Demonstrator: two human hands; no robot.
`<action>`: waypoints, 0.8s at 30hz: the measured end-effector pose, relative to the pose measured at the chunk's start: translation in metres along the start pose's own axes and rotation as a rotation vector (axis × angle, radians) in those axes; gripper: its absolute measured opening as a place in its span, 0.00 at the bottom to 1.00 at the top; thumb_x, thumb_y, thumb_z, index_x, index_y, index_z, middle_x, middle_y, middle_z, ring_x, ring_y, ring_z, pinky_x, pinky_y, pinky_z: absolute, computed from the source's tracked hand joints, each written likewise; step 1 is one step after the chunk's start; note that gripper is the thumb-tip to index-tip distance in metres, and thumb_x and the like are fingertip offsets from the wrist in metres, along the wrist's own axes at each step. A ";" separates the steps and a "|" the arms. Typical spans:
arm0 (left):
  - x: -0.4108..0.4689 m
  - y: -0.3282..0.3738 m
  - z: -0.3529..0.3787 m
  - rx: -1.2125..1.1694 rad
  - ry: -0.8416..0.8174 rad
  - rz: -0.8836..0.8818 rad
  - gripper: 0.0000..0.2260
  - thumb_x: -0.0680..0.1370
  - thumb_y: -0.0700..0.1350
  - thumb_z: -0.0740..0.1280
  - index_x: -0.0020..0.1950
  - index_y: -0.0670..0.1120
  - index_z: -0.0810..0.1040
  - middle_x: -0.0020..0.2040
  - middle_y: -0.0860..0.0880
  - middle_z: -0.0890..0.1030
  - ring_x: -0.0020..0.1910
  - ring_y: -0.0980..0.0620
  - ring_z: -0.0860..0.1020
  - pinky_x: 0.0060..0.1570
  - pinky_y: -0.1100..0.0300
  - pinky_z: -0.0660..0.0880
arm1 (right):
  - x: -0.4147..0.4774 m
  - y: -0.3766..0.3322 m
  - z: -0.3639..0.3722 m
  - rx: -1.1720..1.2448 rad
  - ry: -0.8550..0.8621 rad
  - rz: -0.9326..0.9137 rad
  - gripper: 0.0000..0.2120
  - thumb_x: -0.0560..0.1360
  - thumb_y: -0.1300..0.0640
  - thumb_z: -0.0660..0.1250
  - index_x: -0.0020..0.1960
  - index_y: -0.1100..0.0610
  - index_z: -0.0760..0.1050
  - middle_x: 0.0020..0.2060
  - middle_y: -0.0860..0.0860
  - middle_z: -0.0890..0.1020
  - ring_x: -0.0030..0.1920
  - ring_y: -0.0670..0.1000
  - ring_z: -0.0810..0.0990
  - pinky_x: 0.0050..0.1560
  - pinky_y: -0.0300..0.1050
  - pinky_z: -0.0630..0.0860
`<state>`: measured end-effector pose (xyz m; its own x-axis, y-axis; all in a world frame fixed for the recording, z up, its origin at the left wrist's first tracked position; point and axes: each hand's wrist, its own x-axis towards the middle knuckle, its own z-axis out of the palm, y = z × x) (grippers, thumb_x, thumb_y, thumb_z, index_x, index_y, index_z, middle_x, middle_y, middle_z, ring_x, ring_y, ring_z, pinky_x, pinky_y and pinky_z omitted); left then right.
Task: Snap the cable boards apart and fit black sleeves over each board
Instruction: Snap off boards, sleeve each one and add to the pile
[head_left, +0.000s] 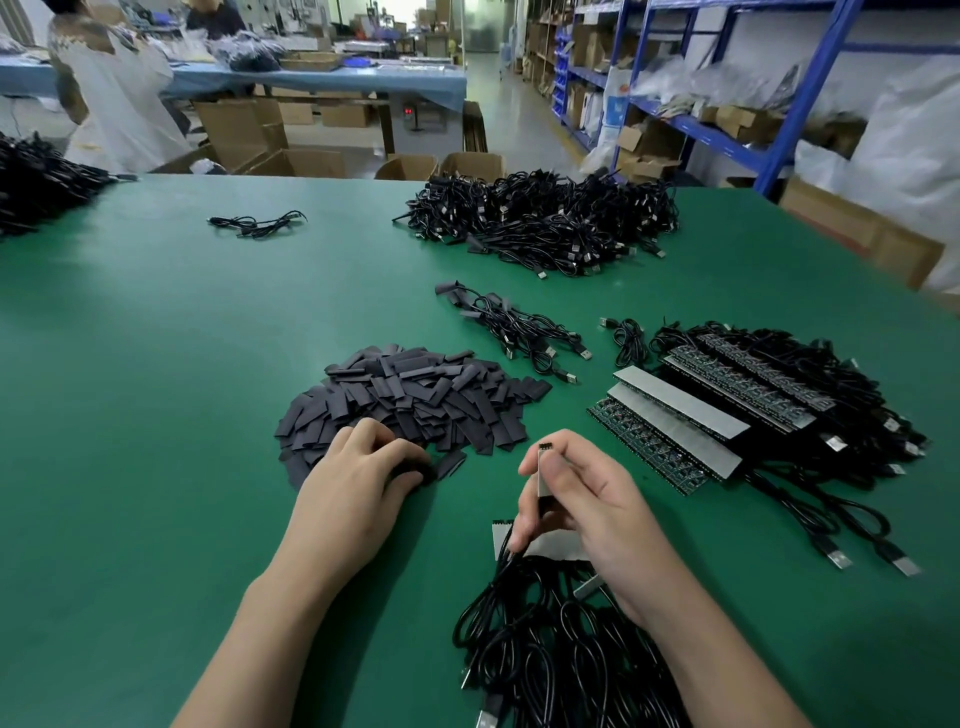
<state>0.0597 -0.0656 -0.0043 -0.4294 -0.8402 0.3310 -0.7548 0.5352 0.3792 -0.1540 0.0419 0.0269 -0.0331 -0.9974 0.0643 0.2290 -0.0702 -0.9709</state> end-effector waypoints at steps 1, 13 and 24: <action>0.000 0.000 0.000 -0.001 0.003 0.007 0.06 0.79 0.48 0.72 0.56 0.55 0.84 0.53 0.54 0.74 0.58 0.50 0.74 0.48 0.54 0.75 | 0.000 0.000 0.000 -0.050 -0.005 0.000 0.12 0.82 0.50 0.62 0.49 0.58 0.75 0.31 0.57 0.78 0.32 0.56 0.82 0.40 0.44 0.81; 0.001 0.010 -0.001 -0.305 0.153 -0.031 0.08 0.75 0.41 0.76 0.44 0.51 0.80 0.50 0.57 0.74 0.53 0.50 0.74 0.52 0.55 0.72 | 0.002 0.007 -0.004 -0.227 0.004 -0.018 0.10 0.85 0.52 0.61 0.49 0.54 0.77 0.32 0.52 0.77 0.35 0.52 0.78 0.44 0.45 0.77; -0.009 0.038 -0.001 -0.663 0.059 -0.005 0.09 0.78 0.40 0.74 0.45 0.54 0.79 0.41 0.55 0.83 0.42 0.52 0.83 0.44 0.64 0.77 | 0.000 0.013 0.000 -0.402 0.015 -0.038 0.06 0.80 0.53 0.67 0.51 0.43 0.79 0.33 0.43 0.79 0.35 0.43 0.77 0.38 0.36 0.76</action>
<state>0.0356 -0.0371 0.0081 -0.3845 -0.8467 0.3679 -0.2834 0.4875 0.8258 -0.1506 0.0406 0.0139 -0.0490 -0.9936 0.1018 -0.1716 -0.0920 -0.9809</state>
